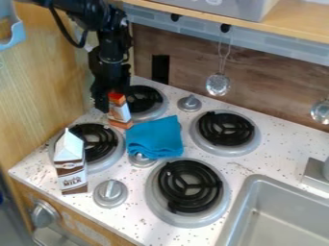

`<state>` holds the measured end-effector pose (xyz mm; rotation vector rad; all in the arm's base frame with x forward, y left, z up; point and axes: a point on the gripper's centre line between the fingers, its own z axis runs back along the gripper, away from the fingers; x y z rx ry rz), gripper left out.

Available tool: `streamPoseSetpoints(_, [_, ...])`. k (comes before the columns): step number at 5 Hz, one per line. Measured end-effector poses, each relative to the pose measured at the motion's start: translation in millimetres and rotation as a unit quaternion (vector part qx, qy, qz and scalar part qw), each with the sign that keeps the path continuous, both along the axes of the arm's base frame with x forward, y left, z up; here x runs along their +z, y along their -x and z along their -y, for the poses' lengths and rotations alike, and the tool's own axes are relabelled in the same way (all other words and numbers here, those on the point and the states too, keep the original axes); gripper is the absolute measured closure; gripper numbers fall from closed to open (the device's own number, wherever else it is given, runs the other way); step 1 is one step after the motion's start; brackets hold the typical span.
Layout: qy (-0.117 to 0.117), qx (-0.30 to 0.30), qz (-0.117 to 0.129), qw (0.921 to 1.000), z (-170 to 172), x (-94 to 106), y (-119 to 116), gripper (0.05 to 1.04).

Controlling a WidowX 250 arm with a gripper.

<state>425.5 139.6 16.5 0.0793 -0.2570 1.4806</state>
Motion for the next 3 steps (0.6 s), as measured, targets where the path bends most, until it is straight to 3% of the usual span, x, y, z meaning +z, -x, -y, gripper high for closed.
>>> streamPoseSetpoints(1, [-0.002,-0.009,0.002,1.0000,0.0,3.4,-0.7,0.075])
streamPoseSetpoints(3, [-0.004,-0.042,0.013,0.9990,3.0,28.4,-2.4,0.082])
